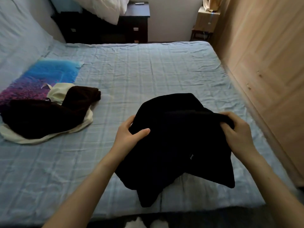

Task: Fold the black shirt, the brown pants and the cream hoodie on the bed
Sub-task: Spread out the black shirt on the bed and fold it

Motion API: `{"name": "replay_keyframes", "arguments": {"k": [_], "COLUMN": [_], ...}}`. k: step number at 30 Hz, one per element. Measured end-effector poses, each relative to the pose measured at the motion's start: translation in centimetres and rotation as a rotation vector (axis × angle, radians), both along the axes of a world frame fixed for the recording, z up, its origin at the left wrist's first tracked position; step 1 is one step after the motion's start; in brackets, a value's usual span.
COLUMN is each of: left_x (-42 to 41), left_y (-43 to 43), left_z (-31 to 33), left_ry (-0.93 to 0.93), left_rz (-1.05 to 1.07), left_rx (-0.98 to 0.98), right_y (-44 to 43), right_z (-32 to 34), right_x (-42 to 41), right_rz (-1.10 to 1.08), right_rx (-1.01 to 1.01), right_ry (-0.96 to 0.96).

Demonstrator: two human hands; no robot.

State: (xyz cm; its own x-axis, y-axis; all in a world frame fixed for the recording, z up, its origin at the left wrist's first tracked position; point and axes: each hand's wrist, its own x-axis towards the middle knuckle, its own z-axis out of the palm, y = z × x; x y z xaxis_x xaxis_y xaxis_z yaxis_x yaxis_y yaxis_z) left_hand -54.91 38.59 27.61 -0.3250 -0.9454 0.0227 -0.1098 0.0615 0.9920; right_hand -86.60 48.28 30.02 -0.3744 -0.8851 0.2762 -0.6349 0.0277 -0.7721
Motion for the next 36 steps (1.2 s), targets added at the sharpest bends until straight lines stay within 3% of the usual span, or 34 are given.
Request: {"name": "replay_keyframes", "arguments": {"k": [5, 11, 18, 24, 29, 32, 36], "left_x": [-2.2, -0.8, 1.9, -0.5, -4.8, -7.0, -9.5], "left_y": [0.1, -2.9, -13.6, -26.5, -33.1, -31.3, -21.2], "left_z": [-2.1, -7.0, -10.8, -12.1, -18.0, -23.6, -30.7], "left_ry": [-0.015, -0.174, -0.419, -0.643, -0.938, -1.119, -1.191], "left_rz": [-0.059, -0.097, -0.171, -0.076, 0.06, 0.026, -0.047], "left_rx": [0.02, -0.004, -0.104, -0.314, -0.433, -0.339, -0.222], "right_y": [1.4, -1.7, -12.5, -24.9, -32.7, -33.3, -27.2], "right_z": [-0.3, -4.0, -8.0, -12.2, -19.8, -25.0, -31.3], "right_x": [-2.4, -1.7, -1.9, -4.0, -5.9, -6.5, -4.0], "right_rz": [-0.061, -0.068, -0.048, 0.021, 0.062, 0.08, 0.264], "right_rx": [0.057, 0.184, 0.245, 0.251, 0.292, 0.443, 0.583], "right_ry": [-0.067, -0.082, 0.025, 0.072, 0.16, 0.306, 0.577]}}
